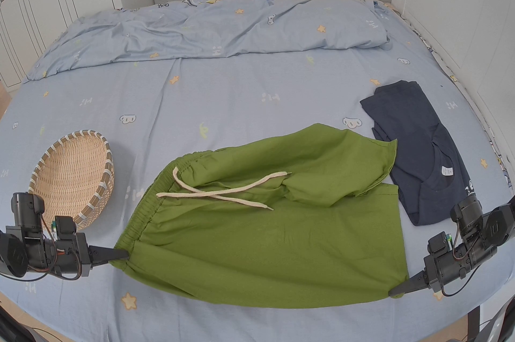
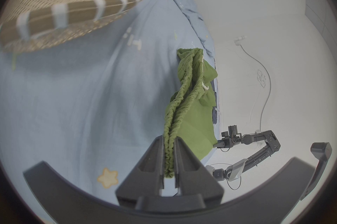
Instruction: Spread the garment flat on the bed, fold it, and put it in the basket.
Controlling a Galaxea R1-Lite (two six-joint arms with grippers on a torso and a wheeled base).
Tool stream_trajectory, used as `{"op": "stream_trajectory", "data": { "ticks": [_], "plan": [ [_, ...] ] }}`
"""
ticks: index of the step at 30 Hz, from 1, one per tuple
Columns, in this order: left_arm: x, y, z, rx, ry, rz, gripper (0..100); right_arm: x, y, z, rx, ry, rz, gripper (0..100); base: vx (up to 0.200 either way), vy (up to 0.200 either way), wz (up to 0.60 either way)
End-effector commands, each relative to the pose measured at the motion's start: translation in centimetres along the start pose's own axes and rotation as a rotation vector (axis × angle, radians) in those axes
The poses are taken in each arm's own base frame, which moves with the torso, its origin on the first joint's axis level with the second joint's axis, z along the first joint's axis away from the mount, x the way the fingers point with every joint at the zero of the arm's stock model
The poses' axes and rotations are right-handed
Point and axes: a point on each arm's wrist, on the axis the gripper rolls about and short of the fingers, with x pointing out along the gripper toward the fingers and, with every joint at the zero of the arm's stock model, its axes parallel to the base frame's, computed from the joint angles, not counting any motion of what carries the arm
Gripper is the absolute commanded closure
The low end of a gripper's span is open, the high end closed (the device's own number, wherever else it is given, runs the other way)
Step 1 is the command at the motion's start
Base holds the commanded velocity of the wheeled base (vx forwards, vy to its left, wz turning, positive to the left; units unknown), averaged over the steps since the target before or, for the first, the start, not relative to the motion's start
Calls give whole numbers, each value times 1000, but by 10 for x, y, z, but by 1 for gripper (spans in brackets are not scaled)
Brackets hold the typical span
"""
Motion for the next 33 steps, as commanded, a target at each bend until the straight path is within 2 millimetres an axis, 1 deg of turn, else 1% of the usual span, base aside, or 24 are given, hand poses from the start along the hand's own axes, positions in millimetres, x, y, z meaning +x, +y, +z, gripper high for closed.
{"op": "stream_trajectory", "data": {
  "ticks": [1, 3, 6, 10, 16, 20, 27, 33],
  "plan": [
    [-15, 8, -31, -61, -10, 48, 100, -6, 17, 2, -50, 7, -49, 100, 0, 0, 0],
    [-16, 9, -47, -70, 18, 64, 100, -3, 16, -2, -48, 27, -100, 100, 0, 0, 0],
    [-17, 12, -64, -69, 46, 140, 100, 2, 15, -11, -49, 59, -130, 100, 0, 0, 0],
    [-19, 17, -79, -33, 80, 244, 100, 9, 17, -18, -71, 92, -141, 100, 0, 0, 0],
    [-28, 23, -83, -53, 51, 287, 100, 16, 14, -28, -99, 108, -158, 100, 0, 0, 0],
    [-32, 25, -86, -44, 58, 300, 100, 16, 10, -31, -99, 92, -160, 100, 0, 0, 0],
    [-33, 24, -97, -10, 146, 290, 100, 16, 6, -33, -86, 91, -185, 100, 0, 0, 0],
    [-32, 24, -99, -11, 166, 288, 100, 20, 3, -32, -82, 100, -186, 100, 0, 0, 0]
  ]
}}
